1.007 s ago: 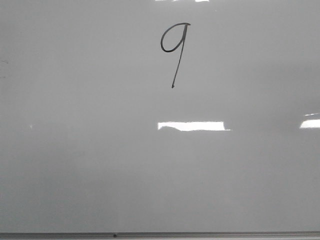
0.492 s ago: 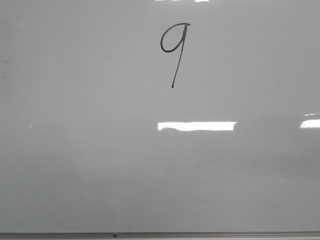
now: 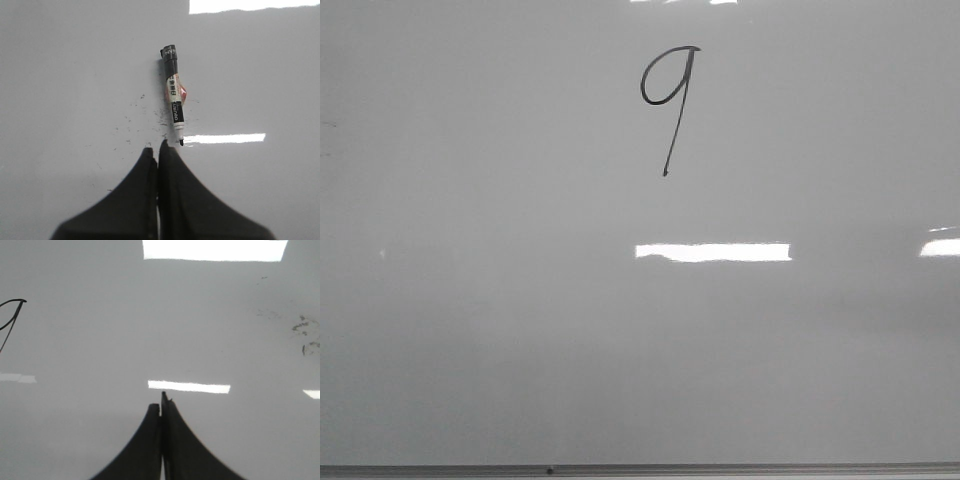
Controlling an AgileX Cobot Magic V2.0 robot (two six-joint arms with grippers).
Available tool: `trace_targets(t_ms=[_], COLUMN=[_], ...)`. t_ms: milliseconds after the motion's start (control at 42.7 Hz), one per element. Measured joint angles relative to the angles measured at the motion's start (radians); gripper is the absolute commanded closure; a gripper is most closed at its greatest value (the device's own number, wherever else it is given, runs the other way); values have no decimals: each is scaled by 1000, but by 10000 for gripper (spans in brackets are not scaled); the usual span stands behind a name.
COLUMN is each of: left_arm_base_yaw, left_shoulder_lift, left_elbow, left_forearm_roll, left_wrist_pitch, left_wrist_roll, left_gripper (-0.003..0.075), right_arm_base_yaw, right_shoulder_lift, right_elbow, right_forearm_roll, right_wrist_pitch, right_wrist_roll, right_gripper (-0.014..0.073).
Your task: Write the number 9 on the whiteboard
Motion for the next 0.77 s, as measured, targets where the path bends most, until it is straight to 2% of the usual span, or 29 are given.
trace_targets(t_ms=[773], left_arm_base_yaw=[0], left_shoulder_lift=[0], left_elbow=[0], left_forearm_roll=[0], left_wrist_pitch=[0], left_wrist_roll=[0], left_gripper=[739], right_arm_base_yaw=[-8], right_shoulder_lift=[-2], right_elbow=[0], right_forearm_roll=[4], right_wrist_pitch=[-2], right_wrist_roll=[0], right_gripper=[662])
